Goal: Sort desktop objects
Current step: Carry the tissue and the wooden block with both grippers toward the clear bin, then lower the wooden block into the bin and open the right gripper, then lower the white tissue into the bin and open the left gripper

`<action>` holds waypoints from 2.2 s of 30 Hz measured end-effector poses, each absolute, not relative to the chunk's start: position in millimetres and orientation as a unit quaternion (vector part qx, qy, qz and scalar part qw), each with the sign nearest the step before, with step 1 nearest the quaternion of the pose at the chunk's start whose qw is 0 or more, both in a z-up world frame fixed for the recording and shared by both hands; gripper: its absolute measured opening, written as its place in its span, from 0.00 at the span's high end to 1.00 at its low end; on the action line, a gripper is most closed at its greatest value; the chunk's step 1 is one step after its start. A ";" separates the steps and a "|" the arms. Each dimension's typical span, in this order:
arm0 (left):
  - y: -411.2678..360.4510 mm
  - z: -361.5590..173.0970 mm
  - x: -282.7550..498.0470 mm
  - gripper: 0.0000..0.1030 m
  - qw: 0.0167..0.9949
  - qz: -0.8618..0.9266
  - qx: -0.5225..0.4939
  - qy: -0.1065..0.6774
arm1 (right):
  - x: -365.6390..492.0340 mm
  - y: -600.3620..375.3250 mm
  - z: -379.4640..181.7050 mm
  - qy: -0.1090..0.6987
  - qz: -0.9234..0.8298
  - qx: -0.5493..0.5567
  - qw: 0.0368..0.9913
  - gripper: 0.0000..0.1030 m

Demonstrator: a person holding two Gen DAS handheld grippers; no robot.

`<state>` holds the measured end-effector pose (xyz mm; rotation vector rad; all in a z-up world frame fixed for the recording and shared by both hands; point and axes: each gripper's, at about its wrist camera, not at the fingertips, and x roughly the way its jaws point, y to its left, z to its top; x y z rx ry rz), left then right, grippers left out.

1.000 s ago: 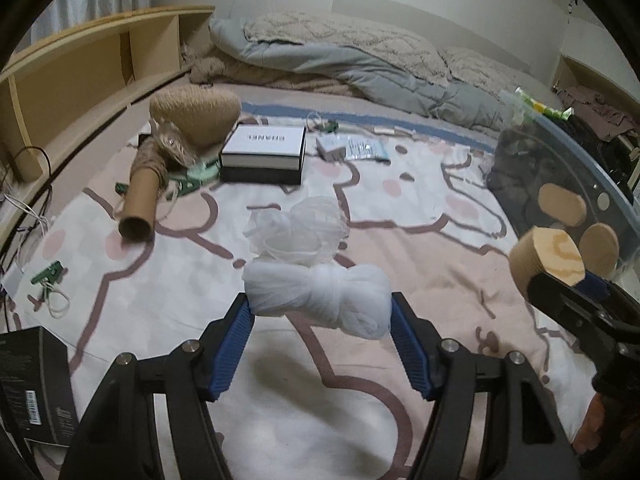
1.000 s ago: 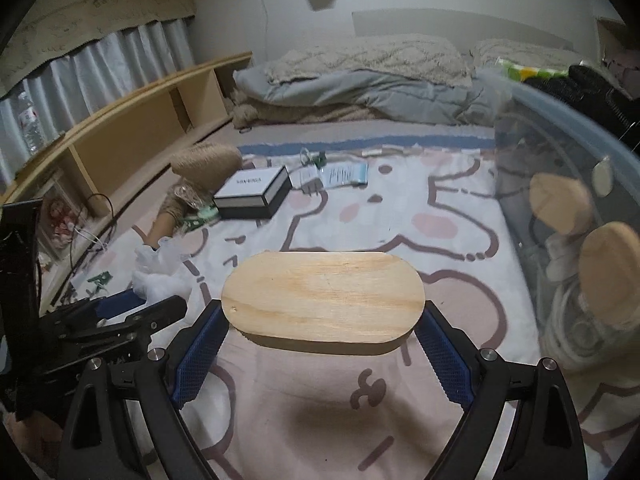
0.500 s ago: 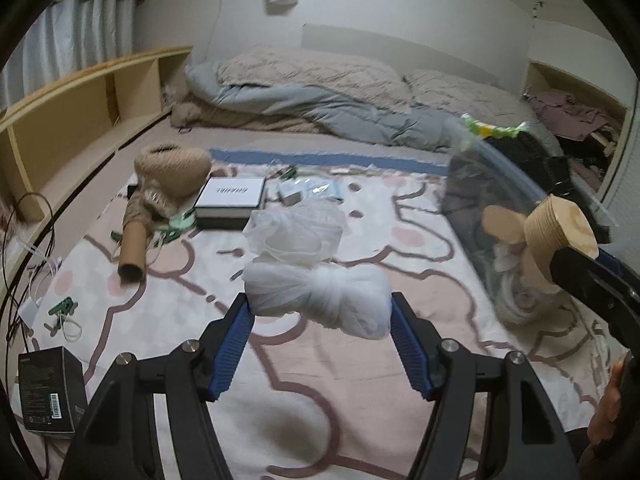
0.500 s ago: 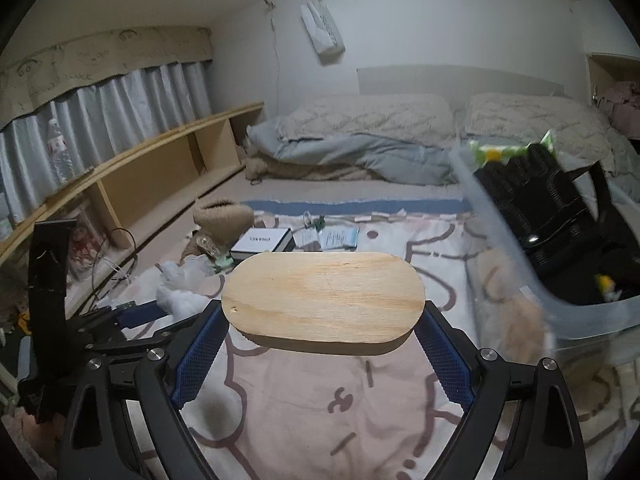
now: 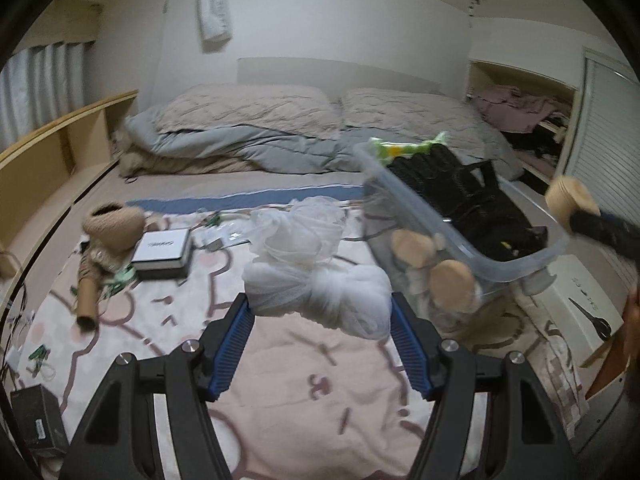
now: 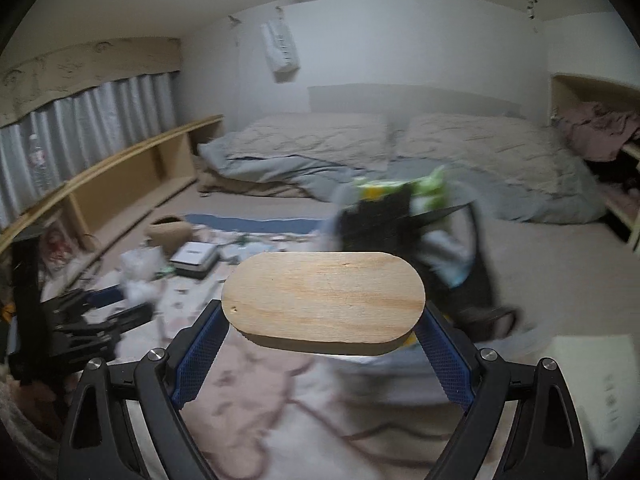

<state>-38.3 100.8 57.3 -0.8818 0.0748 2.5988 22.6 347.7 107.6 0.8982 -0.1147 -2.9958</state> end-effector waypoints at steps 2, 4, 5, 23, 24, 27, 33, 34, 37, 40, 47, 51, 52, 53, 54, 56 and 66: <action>110.9 58.2 -38.5 0.34 0.206 0.927 -0.313 0.028 | 13.9 370.7 113.7 -0.038 -0.955 0.295 -0.004 0.09; 119.8 56.8 -39.5 0.34 0.214 0.925 -0.312 0.029 | -0.1 394.6 116.8 -0.059 -0.949 0.310 -0.005 0.09; 123.5 55.7 -40.0 0.34 0.217 0.924 -0.312 0.029 | -6.5 403.3 117.6 -0.071 -0.946 0.315 -0.004 0.09; 140.9 28.5 -57.2 0.34 0.216 0.916 -0.337 0.036 | -87.4 458.6 86.9 -0.118 -0.907 0.361 -0.180 0.00; 140.4 28.5 -56.5 0.34 0.216 0.916 -0.337 0.036 | -84.6 460.1 87.6 -0.119 -0.907 0.361 -0.180 0.00; 139.5 29.4 -55.4 0.34 0.218 0.916 -0.336 0.033 | -76.9 462.7 90.2 -0.116 -0.910 0.360 -0.170 0.00; 142.6 37.7 -52.9 0.34 0.229 0.915 -0.330 0.031 | -69.5 456.2 94.6 -0.091 -0.919 0.358 -0.136 0.29; 144.8 40.0 -52.9 0.34 0.232 0.915 -0.329 0.032 | -67.2 455.2 95.0 -0.093 -0.920 0.358 -0.126 0.39; 153.7 49.6 -52.7 0.34 0.247 0.913 -0.324 0.031 | -59.6 449.9 97.8 -0.090 -0.925 0.354 -0.101 0.52; 166.7 61.4 -54.3 0.34 0.266 0.910 -0.318 0.030 | -50.8 443.8 102.2 -0.076 -0.930 0.351 -0.082 0.54; 223.1 94.9 -69.2 0.34 0.323 0.895 -0.305 0.038 | -26.8 445.3 118.0 -0.073 -0.941 0.327 -0.056 0.54; 269.2 108.0 -83.8 0.34 0.355 0.880 -0.308 0.067 | -12.0 451.0 122.0 -0.084 -0.943 0.319 -0.047 0.54; 282.8 109.6 -88.3 0.34 0.363 0.874 -0.313 0.076 | -9.6 452.4 122.0 -0.084 -0.943 0.319 -0.046 0.54; 295.0 110.3 -92.7 0.34 0.370 0.869 -0.318 0.083 | -8.4 453.2 121.5 -0.084 -0.942 0.320 -0.046 0.54; 307.0 110.4 -97.3 0.34 0.377 0.863 -0.324 0.090 | -7.0 454.5 120.8 -0.084 -0.942 0.322 -0.046 0.54; 331.4 108.9 -106.8 0.34 0.385 0.854 -0.335 0.101 | -4.4 457.9 119.6 -0.086 -0.941 0.324 -0.046 0.54; 395.3 91.2 -135.8 0.06 0.380 0.841 -0.366 0.118 | 6.7 483.3 109.5 -0.095 -0.941 0.318 -0.073 0.54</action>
